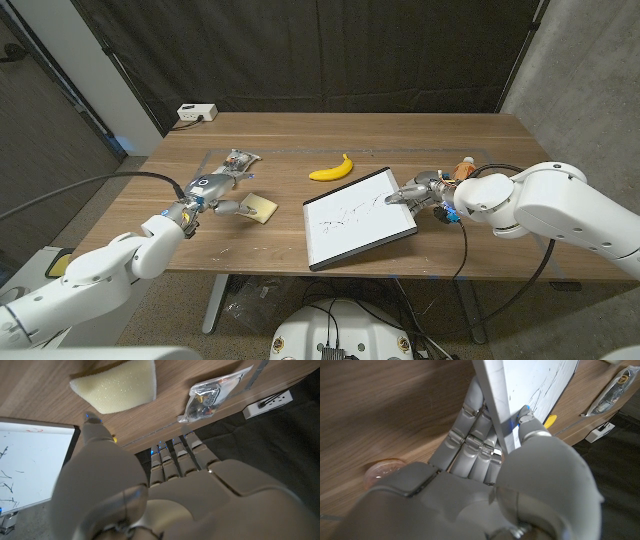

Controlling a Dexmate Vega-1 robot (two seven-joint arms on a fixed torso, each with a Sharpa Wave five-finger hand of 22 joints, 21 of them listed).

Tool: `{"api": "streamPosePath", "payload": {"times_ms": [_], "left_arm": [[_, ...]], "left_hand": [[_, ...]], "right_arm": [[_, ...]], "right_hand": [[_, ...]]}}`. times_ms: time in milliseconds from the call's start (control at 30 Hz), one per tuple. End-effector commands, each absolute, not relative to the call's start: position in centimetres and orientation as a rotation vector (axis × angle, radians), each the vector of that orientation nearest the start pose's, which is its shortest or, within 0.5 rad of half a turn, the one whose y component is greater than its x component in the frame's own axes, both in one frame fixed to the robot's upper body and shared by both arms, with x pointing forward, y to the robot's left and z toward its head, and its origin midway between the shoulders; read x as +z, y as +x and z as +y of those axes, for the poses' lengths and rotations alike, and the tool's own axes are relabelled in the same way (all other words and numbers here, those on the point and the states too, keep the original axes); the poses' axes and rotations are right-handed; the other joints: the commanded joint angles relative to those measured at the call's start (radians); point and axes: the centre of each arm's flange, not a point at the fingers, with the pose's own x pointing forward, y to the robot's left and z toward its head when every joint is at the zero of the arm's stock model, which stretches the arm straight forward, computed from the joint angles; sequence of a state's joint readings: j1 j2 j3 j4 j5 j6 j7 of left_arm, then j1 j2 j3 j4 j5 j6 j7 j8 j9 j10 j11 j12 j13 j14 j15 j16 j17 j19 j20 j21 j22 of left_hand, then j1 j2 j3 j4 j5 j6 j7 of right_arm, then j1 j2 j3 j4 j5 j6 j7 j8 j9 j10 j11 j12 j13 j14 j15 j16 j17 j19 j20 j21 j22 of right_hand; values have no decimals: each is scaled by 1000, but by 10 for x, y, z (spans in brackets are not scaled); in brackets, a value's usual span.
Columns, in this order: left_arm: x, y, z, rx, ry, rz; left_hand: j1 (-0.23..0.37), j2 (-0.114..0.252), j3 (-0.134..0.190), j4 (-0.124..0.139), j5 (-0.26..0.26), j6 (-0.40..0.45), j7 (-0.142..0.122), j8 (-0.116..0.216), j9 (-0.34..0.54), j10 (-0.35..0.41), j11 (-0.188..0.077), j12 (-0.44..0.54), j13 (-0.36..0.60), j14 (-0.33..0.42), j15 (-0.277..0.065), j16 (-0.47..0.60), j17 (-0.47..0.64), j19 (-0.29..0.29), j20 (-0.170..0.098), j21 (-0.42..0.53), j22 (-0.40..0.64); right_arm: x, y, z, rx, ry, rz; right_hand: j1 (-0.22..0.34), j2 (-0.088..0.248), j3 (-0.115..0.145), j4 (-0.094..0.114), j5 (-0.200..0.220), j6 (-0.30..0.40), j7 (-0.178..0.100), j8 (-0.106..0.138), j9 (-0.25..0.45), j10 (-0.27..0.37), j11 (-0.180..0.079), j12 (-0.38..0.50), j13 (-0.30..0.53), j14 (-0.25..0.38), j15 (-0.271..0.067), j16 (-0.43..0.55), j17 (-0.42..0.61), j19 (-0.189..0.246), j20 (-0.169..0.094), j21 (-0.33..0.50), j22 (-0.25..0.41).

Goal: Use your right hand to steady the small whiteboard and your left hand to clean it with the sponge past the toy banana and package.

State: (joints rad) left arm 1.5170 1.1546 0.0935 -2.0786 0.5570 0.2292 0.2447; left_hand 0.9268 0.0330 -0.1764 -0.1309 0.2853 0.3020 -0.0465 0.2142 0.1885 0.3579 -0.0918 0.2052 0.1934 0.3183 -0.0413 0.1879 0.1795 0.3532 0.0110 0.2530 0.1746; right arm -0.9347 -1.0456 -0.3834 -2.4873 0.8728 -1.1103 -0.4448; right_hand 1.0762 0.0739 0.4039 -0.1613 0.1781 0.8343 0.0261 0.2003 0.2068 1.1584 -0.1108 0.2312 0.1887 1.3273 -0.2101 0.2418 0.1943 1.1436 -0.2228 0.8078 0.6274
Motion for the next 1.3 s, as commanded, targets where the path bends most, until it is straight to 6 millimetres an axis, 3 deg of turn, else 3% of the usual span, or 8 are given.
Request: {"api": "streamPosePath", "payload": {"times_ms": [33, 300, 900, 1300], "left_arm": [[-50, 483, 322, 134, 1738, -478], [-53, 487, 316, 127, 1794, -458], [-69, 506, 310, 44, 1735, -454], [-80, 521, 311, 14, 1686, -457]], "left_hand": [[-10, -5, -5, 8, 7, -2, -8, -4, 4, -12, -4, -7, 2, -11, -32, -6, 4, -5, 11, -7, 4], [-14, -7, -8, 11, 11, -15, -16, -10, 5, -26, -10, -10, 3, -25, -32, -7, 4, -17, 14, -16, 5], [-11, -4, -8, 13, 17, -5, -11, -6, 6, -23, -13, -7, 4, -22, -36, -2, 5, -16, 14, -20, 5], [19, 9, 3, 5, 26, 29, -7, 4, 6, 10, -21, 5, 4, 6, -48, 9, 4, 13, -1, -17, 5]], "right_arm": [[-29, 459, -209, 195, -724, 43], [-30, 460, -210, 198, -723, 45], [-33, 461, -208, 214, -717, 56], [-32, 459, -206, 212, -713, 56]], "right_hand": [[-3, 5, 57, 30, 4, 7, -4, -2, 5, -1, 3, -6, 1, 0, 0, -2, 2, -6, -8, 3, 5], [-6, 6, 60, 31, 4, 7, -6, -2, 5, -1, 2, -7, 1, -2, -1, -4, 2, -8, -8, 4, 8], [-19, 7, 65, 34, 3, 6, -7, -3, 5, -4, 0, -11, 2, -2, 0, -5, 4, -13, -8, 4, 19], [-25, 8, 70, 35, 3, 4, -7, -5, 5, -6, -4, -14, 2, -2, 0, -5, 5, -16, -8, 4, 25]]}}
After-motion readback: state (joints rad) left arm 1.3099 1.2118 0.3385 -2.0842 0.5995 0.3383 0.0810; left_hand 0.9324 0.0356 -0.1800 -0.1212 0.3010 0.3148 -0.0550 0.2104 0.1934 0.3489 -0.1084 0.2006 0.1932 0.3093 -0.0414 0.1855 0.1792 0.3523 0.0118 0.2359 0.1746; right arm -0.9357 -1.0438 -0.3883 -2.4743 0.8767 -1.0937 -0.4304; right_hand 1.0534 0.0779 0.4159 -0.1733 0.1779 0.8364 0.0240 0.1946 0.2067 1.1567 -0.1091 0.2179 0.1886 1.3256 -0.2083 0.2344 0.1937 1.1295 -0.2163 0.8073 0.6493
